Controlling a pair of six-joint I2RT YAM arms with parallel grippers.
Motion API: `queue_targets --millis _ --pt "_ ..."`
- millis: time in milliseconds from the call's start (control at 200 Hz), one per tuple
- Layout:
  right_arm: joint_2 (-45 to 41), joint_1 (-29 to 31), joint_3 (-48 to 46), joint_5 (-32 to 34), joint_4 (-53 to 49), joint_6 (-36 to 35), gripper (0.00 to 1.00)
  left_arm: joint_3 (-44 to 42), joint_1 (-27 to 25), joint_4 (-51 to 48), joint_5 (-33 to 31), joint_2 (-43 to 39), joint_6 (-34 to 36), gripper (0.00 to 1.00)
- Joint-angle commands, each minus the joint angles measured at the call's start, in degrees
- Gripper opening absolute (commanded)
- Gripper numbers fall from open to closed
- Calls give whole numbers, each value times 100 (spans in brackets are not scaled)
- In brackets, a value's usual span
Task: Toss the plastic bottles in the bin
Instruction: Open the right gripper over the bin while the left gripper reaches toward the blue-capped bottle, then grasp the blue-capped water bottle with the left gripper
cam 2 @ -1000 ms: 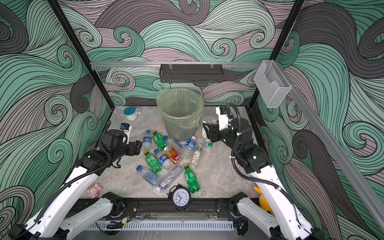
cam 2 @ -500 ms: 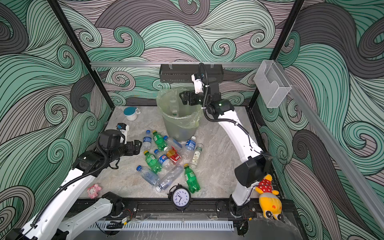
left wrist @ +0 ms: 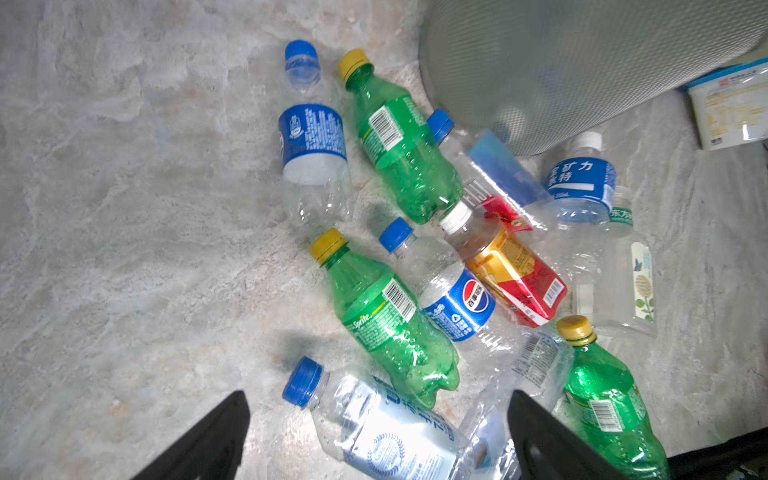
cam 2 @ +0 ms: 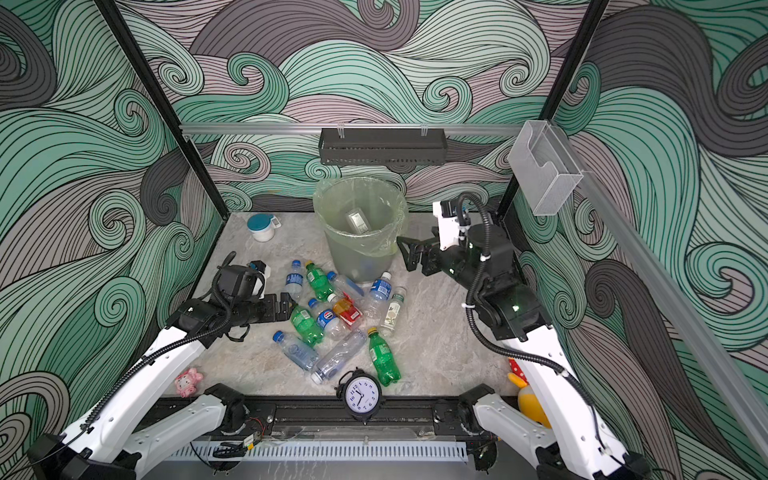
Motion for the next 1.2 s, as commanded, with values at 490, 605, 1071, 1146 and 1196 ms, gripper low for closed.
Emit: queue_targets --millis 490,605,1071,1146,1196 --pt "-624 -553 -2174 344 -379 557 99 -1122 -1721 -573 -1047 -33 -2860 99" --pt "-542 -603 -2218 296 -344 541 99 -1281 -2299 -346 -1190 247 -3392 99" --pt "-510 -630 -2367 209 -236 608 99 -1317 -3315 661 -1414 1284 -4486 99" --pt "-466 -630 -2360 197 -238 599 99 -1423 -3317 756 -1458 1267 -4547 99" --pt "-434 -631 -2352 186 -222 608 99 -1493 -3317 789 -1522 1272 -4623 96"
